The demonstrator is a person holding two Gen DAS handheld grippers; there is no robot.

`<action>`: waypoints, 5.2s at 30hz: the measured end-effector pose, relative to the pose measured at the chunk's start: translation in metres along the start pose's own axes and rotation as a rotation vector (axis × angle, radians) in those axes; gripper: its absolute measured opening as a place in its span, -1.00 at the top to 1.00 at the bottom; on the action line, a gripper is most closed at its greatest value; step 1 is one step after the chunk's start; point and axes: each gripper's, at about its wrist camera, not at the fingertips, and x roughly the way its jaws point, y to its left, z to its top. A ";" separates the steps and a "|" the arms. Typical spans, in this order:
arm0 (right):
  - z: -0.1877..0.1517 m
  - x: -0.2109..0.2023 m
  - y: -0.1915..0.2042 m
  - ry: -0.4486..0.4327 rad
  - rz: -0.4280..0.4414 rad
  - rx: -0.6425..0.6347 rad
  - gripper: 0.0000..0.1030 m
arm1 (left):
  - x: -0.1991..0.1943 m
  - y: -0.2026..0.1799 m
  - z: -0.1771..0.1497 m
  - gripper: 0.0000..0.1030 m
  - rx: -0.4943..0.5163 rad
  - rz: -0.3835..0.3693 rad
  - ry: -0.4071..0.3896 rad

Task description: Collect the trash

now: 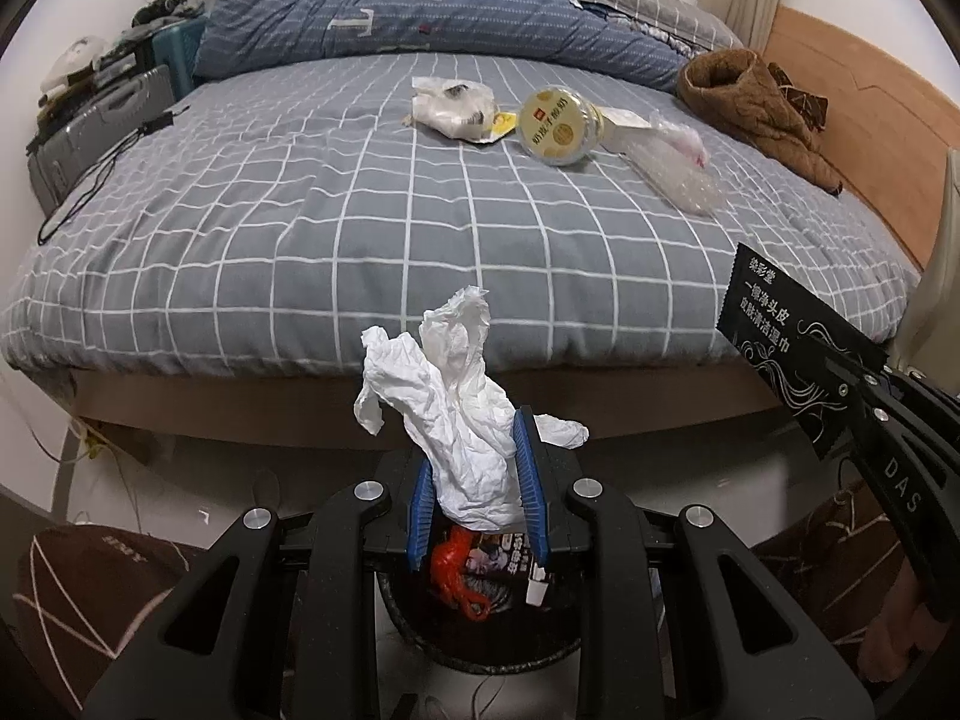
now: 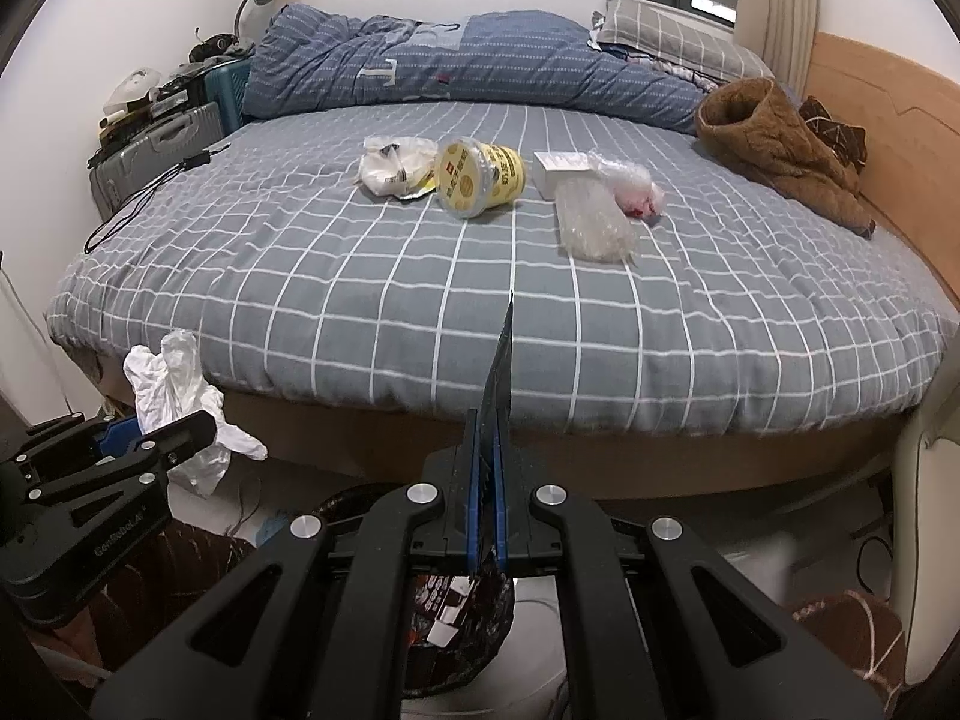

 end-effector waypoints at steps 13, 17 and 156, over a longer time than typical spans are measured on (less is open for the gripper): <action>-0.027 -0.011 0.009 0.063 0.008 -0.013 0.95 | -0.009 -0.003 -0.024 0.53 -0.022 -0.009 0.066; -0.036 -0.005 0.011 0.094 0.009 -0.021 0.95 | -0.003 0.002 -0.030 0.53 -0.033 -0.004 0.082; 0.104 0.104 -0.022 -0.141 -0.118 0.004 -0.85 | 0.092 0.063 0.125 -0.89 -0.096 0.069 -0.110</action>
